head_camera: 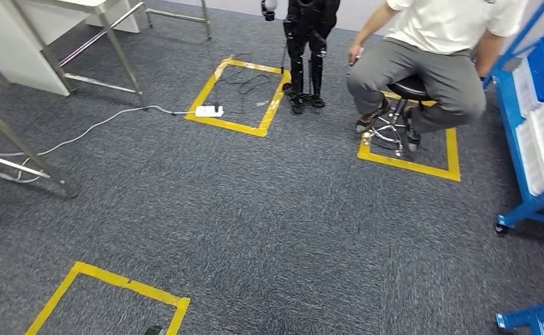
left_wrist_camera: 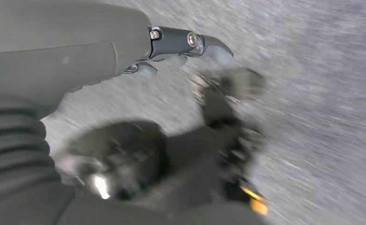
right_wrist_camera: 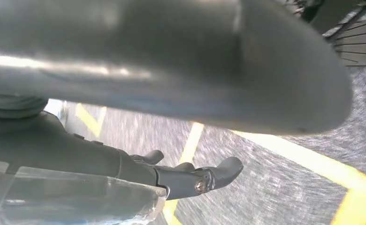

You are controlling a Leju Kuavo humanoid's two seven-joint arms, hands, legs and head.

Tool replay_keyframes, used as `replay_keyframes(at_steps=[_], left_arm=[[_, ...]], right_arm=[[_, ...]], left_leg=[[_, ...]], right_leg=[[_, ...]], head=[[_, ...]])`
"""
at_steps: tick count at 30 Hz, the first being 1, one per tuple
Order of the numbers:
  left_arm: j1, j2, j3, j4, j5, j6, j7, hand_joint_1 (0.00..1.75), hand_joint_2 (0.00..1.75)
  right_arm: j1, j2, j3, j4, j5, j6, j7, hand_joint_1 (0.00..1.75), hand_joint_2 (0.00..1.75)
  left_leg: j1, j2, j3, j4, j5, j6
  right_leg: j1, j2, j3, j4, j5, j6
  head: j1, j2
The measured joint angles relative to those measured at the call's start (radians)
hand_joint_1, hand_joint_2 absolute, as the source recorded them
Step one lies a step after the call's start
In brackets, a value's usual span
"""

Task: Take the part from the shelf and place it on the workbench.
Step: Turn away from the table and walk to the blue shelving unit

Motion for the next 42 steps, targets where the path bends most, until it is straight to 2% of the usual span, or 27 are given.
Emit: replay_keyframes(at_steps=[2,3,5,7,8,10,12,13,14,16,18,20,22,23,25,26,27,29,30,32,33,35,37,38,39,40,42], left_arm=[[0.0,-0.001,0.046,-0.001,0.092,-0.015,-0.08,0.0,1.75],[-0.001,-0.002,0.076,-0.001,0.134,-0.014,-0.117,0.0,1.75],[-0.002,-0.002,0.132,-0.002,0.174,-0.009,-0.158,0.0,1.75],[-0.003,0.0,0.169,-0.002,0.183,-0.018,-0.176,0.0,1.75],[-0.002,0.002,0.184,-0.002,0.188,-0.023,-0.181,0.0,1.75],[0.003,0.007,0.207,-0.002,0.195,-0.028,-0.189,0.0,1.75],[0.01,0.01,0.224,-0.002,0.199,-0.031,-0.192,0.0,1.75],[0.013,0.012,0.231,-0.002,0.2,-0.031,-0.192,0.0,1.75],[0.016,0.013,0.236,-0.002,0.2,-0.031,-0.193,0.0,1.75],[0.018,0.015,0.243,-0.001,0.19,-0.028,-0.192,0.0,1.75],[0.018,0.019,0.245,0.0,0.178,-0.024,-0.189,0.0,1.75],[0.016,0.024,0.247,0.001,0.178,-0.023,-0.188,0.0,1.75],[0.013,0.025,0.25,0.002,0.185,-0.021,-0.189,0.0,1.75],[0.012,0.024,0.252,0.002,0.188,-0.02,-0.189,0.0,1.75],[0.013,0.023,0.255,0.002,0.189,-0.017,-0.189,0.0,1.75],[0.014,0.022,0.256,0.002,0.189,-0.017,-0.189,0.0,1.75],[0.015,0.023,0.257,0.002,0.189,-0.017,-0.189,0.0,1.75],[0.017,0.023,0.258,0.002,0.189,-0.016,-0.188,0.0,1.75],[0.017,0.023,0.259,0.002,0.189,-0.016,-0.187,0.0,1.75],[0.017,0.022,0.26,0.002,0.189,-0.015,-0.185,0.0,1.75],[0.017,0.024,0.26,0.002,0.189,-0.014,-0.183,0.0,1.75],[0.019,0.026,0.26,0.003,0.189,-0.012,-0.18,0.0,1.75],[0.02,0.025,0.26,0.003,0.189,-0.009,-0.178,0.0,1.75],[0.02,0.024,0.26,0.003,0.189,-0.009,-0.177,0.0,1.75],[0.022,0.023,0.26,0.003,0.189,-0.008,-0.177,0.0,1.75],[0.024,0.023,0.26,0.003,0.188,-0.007,-0.176,0.0,1.75],[0.033,0.023,0.26,0.004,0.188,-0.004,-0.172,0.0,1.75]], right_arm=[[-0.003,0.001,-0.038,0.0,-0.059,-0.002,-0.029,0.0,0.0],[-0.007,0.002,-0.06,-0.001,-0.086,-0.002,-0.044,0.0,0.0],[-0.013,0.005,-0.1,-0.002,-0.121,-0.005,-0.067,0.0,0.0],[-0.013,0.006,-0.136,-0.002,-0.145,-0.009,-0.085,0.0,0.0],[-0.012,0.006,-0.152,-0.002,-0.155,-0.01,-0.094,0.0,0.0],[-0.013,0.007,-0.182,-0.002,-0.174,-0.012,-0.108,0.0,0.0],[-0.016,0.008,-0.205,-0.002,-0.187,-0.01,-0.117,0.0,0.0],[-0.017,0.008,-0.215,-0.002,-0.19,-0.008,-0.12,0.0,0.0],[-0.016,0.008,-0.223,-0.002,-0.192,-0.007,-0.121,0.0,0.0],[-0.014,0.008,-0.235,-0.002,-0.192,-0.005,-0.123,0.0,0.0],[-0.015,0.013,-0.242,-0.002,-0.189,-0.002,-0.125,0.0,0.0],[-0.015,0.018,-0.249,-0.003,-0.19,0.003,-0.126,0.0,0.0],[-0.014,0.02,-0.258,-0.003,-0.199,0.008,-0.131,0.0,0.0],[-0.013,0.021,-0.262,-0.003,-0.202,0.01,-0.133,0.0,0.0],[-0.015,0.022,-0.268,-0.003,-0.2,0.014,-0.137,0.0,0.0],[-0.018,0.021,-0.269,-0.003,-0.198,0.017,-0.139,0.0,0.0],[-0.02,0.02,-0.271,-0.003,-0.197,0.02,-0.14,0.0,0.0],[-0.019,0.018,-0.275,-0.003,-0.195,0.023,-0.142,0.0,0.0],[-0.017,0.018,-0.276,-0.003,-0.193,0.025,-0.142,0.0,0.0],[-0.014,0.016,-0.277,-0.003,-0.19,0.024,-0.142,0.0,0.0],[-0.016,0.016,-0.277,-0.004,-0.187,0.022,-0.141,0.0,0.0],[-0.018,0.016,-0.277,-0.004,-0.183,0.019,-0.139,0.0,0.0],[-0.013,0.015,-0.277,-0.005,-0.177,0.016,-0.135,0.0,0.0],[-0.01,0.015,-0.277,-0.005,-0.173,0.016,-0.133,0.0,0.0],[-0.007,0.016,-0.277,-0.005,-0.17,0.016,-0.13,0.0,0.0],[-0.006,0.016,-0.277,-0.005,-0.167,0.016,-0.127,0.0,0.0],[-0.005,0.016,-0.277,-0.005,-0.165,0.015,-0.123,0.0,0.0]], left_leg=[[0.001,0.024,0.001,0.005,-0.005,-0.014],[0.0,0.035,0.002,0.008,-0.009,-0.024],[-0.002,0.057,0.007,0.012,-0.018,-0.04],[0.004,0.071,0.014,0.015,-0.024,-0.054],[0.009,0.058,0.012,0.027,-0.037,-0.06],[0.017,-0.005,-0.02,0.111,-0.097,-0.066],[0.017,-0.054,-0.083,0.252,-0.171,-0.063],[0.016,-0.062,-0.11,0.305,-0.188,-0.059],[0.014,-0.065,-0.121,0.321,-0.183,-0.052],[0.006,-0.078,-0.088,0.238,-0.117,-0.032],[-0.006,-0.126,-0.028,0.104,-0.051,-0.007],[-0.014,-0.153,-0.004,0.047,-0.031,0.01],[-0.015,-0.131,-0.001,0.032,-0.023,0.019],[-0.014,-0.118,0.005,0.017,-0.014,0.022],[-0.01,-0.088,0.015,-0.014,0.005,0.029],[-0.012,-0.073,0.015,-0.018,0.008,0.029],[-0.013,-0.057,0.012,-0.02,0.01,0.03],[-0.013,-0.026,0.008,-0.019,0.01,0.025],[-0.011,-0.012,0.007,-0.019,0.01,0.021],[-0.008,0.015,0.007,-0.015,0.008,0.007],[-0.008,0.027,0.008,-0.012,0.004,-0.003],[-0.01,0.051,0.012,-0.004,-0.006,-0.021],[-0.007,0.073,0.018,-0.001,-0.014,-0.036],[-0.001,0.072,0.02,0.004,-0.021,-0.043],[0.004,0.053,0.015,0.022,-0.038,-0.048],[0.008,0.023,0.001,0.061,-0.068,-0.053],[0.012,-0.043,-0.057,0.198,-0.151,-0.056]], right_leg=[[-0.009,-0.042,0.087,-0.149,0.044,0.021],[-0.009,-0.063,0.121,-0.207,0.062,0.023],[-0.004,-0.076,0.14,-0.242,0.074,0.006],[-0.004,-0.048,0.138,-0.243,0.077,-0.015],[-0.005,-0.036,0.137,-0.244,0.079,-0.024],[-0.007,-0.012,0.139,-0.245,0.084,-0.039],[0.004,0.014,0.136,-0.244,0.088,-0.047],[0.011,0.029,0.135,-0.244,0.089,-0.05],[0.016,0.044,0.134,-0.244,0.09,-0.051],[0.024,0.075,0.136,-0.243,0.092,-0.054],[0.026,0.1,0.137,-0.243,0.095,-0.053],[0.022,0.12,0.131,-0.244,0.1,-0.047],[0.021,0.139,0.125,-0.249,0.108,-0.035],[0.024,0.128,0.118,-0.244,0.107,-0.032],[0.03,0.075,0.082,-0.185,0.077,-0.035],[0.028,0.042,0.051,-0.126,0.049,-0.039],[0.024,0.025,0.018,-0.057,0.019,-0.04],[0.012,0.011,-0.02,0.03,-0.011,-0.028],[0.005,0.005,-0.008,0.017,-0.004,-0.015],[-0.008,-0.028,0.074,-0.12,0.037,0.013],[-0.009,-0.053,0.117,-0.19,0.056,0.02],[-0.007,-0.079,0.157,-0.259,0.072,0.011],[-0.003,-0.058,0.15,-0.258,0.074,-0.011],[-0.005,-0.045,0.15,-0.258,0.075,-0.019],[-0.007,-0.034,0.151,-0.259,0.077,-0.028],[-0.009,-0.022,0.153,-0.26,0.081,-0.035],[-0.005,0.003,0.152,-0.26,0.086,-0.045]], head=[[0.001,0.0],[0.001,0.0],[-0.002,0.0],[-0.007,0.0],[-0.008,0.0],[-0.011,0.0],[-0.013,0.0],[-0.013,0.0],[-0.013,0.0],[-0.012,0.0],[-0.012,0.0],[-0.014,0.0],[-0.016,0.0],[-0.016,0.0],[-0.013,0.0],[-0.012,0.0],[-0.011,0.0],[-0.011,0.0],[-0.01,0.0],[-0.01,0.0],[-0.009,0.0],[-0.011,0.0],[-0.015,0.0],[-0.015,0.0],[-0.015,0.0],[-0.016,0.0],[-0.018,0.0]])
